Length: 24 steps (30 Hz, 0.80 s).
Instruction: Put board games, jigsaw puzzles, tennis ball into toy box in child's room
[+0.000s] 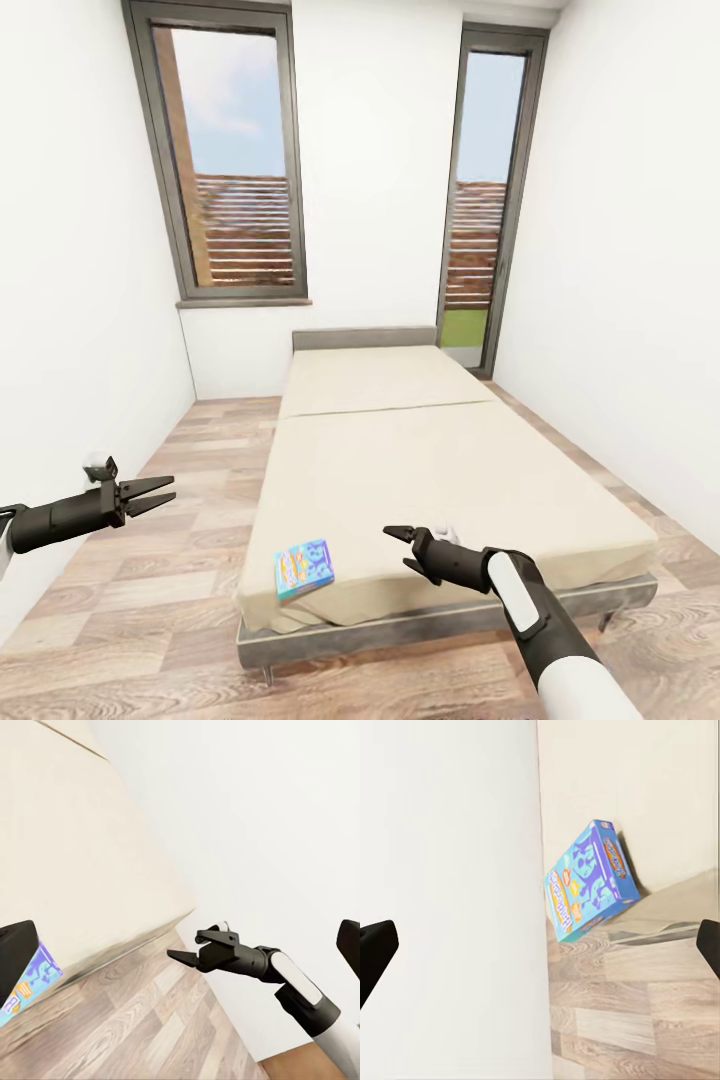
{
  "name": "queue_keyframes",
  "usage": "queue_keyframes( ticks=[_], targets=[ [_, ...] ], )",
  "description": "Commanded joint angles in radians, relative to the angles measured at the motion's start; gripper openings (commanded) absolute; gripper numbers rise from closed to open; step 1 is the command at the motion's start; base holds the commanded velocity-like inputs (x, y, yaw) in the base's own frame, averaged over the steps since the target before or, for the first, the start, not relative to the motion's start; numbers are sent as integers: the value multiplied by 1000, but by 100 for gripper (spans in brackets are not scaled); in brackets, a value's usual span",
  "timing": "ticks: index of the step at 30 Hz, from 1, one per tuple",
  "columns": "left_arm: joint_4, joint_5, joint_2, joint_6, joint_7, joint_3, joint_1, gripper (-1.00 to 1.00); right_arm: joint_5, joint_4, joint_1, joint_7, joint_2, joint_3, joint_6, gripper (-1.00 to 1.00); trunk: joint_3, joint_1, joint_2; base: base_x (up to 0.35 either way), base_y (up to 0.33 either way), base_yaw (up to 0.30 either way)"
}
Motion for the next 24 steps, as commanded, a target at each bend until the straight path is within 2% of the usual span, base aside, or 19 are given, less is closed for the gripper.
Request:
queue_keyframes(
  ticks=[1, 24],
  targets=[
    [0, 0, 0, 11, -4, 0, -1, 100, 4, 0, -1, 5, 1, -5, 7, 100, -4, 4, -8, 0, 0, 0],
    [0, -1, 0, 11, -4, -2, -1, 100, 5, -2, -1, 10, 1, -4, 6, 100, -76, 92, -169, 0, 0, 0]
  ],
)
